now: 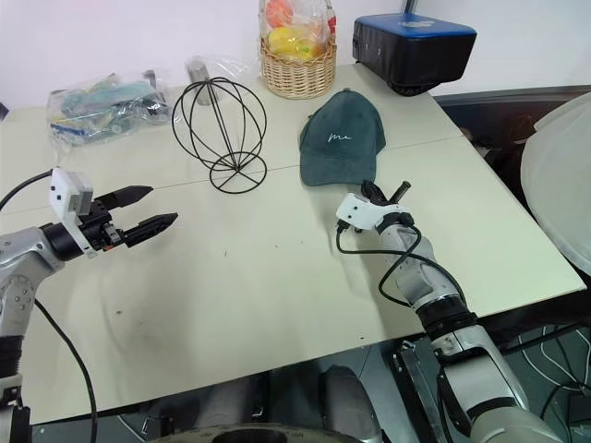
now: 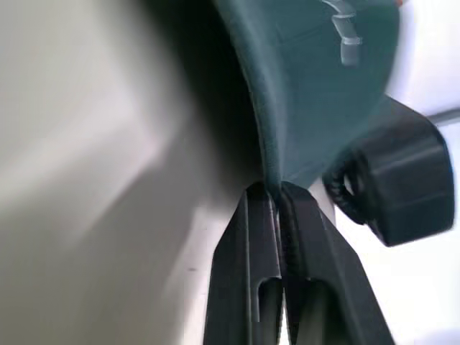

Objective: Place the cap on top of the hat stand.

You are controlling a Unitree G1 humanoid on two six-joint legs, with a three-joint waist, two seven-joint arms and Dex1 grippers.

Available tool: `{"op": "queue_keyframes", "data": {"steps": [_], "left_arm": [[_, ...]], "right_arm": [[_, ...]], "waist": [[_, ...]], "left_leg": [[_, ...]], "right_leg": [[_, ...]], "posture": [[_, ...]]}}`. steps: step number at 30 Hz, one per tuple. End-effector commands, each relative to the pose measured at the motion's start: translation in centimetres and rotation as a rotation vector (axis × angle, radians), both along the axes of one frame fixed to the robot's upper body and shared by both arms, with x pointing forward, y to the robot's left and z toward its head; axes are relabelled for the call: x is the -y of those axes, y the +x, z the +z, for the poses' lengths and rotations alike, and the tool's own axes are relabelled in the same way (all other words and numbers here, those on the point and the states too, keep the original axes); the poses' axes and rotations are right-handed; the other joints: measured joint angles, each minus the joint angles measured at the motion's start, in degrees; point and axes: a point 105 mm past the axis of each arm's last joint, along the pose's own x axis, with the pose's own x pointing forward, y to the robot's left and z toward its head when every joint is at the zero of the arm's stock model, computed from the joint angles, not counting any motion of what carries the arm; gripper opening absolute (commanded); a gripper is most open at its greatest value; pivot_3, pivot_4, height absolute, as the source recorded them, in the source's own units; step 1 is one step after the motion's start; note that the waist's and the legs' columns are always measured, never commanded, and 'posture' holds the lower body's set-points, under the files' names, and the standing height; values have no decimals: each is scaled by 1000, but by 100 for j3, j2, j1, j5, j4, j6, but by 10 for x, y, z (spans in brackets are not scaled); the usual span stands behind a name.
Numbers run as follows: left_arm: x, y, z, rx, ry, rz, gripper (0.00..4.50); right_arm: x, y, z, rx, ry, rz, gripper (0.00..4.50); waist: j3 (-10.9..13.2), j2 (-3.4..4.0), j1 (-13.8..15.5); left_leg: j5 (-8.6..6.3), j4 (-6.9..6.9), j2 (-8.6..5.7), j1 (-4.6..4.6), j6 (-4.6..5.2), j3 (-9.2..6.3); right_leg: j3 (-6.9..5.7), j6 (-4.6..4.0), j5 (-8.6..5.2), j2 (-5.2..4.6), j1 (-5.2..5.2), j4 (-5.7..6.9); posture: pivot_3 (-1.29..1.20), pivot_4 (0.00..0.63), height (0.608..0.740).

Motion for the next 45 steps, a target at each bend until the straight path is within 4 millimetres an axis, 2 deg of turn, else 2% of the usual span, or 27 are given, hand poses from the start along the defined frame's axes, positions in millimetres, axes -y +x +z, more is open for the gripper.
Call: {"op": "queue_keyframes", "data": {"steps": [1, 7, 9, 13, 26, 34, 43, 45], "left_arm": [[-3, -1, 17, 72, 7, 5, 4500], [-3, -1, 16, 70, 8, 6, 4500], [-3, -1, 16, 70, 7, 6, 4500], [-2, 0, 15, 69, 6, 4, 4500], [2, 3, 14, 67, 4, -7, 4500], [2, 6, 11, 61, -3, -3, 4500], [5, 9, 9, 59, -9, -11, 4500], [6, 10, 9, 58, -10, -15, 4500]], "right_arm": [[-7, 1, 5, 17, 11, 23, 63], [-11, -1, 13, 65, 29, 41, 63], [-10, -1, 23, 115, 39, 41, 63], [-8, -2, 55, 267, 49, 36, 63], [-5, -13, 125, 569, 221, 21, 63], [-32, -25, 156, 646, 291, 138, 63], [-70, -40, 175, 667, 337, 264, 63], [-84, -45, 181, 666, 365, 312, 63]], "waist": [[0, 0, -7], [0, 0, -46], [0, 0, -67], [0, 0, -99], [0, 0, -113], [0, 1, -112], [1, 1, -113], [0, 1, -117]], "left_leg": [[0, 0, 0, 0, 0, 0], [0, -1, 0, 0, 0, 0], [0, -2, 0, 0, 0, 0], [0, -3, 0, -1, 0, 0], [1, -7, 0, -3, -1, 2], [1, -9, 0, -3, -1, 3], [1, -8, 0, -4, -1, 3], [1, -8, 0, -3, -1, 3]], "right_leg": [[0, 0, 0, 0, 0, 1], [1, 0, 0, 0, -1, 1], [1, 0, 0, 0, 0, 1], [1, 0, 0, -1, -1, 1], [3, 0, 0, -1, -5, 0], [4, 0, 0, 0, -7, 1], [4, 0, 0, -1, -7, 1], [4, 0, 0, -1, -7, 2]], "posture": [[0, 150, 740], [0, 150, 740], [0, 150, 740], [0, 150, 740], [0, 150, 740], [0, 150, 740], [0, 150, 740], [0, 150, 740]]}}
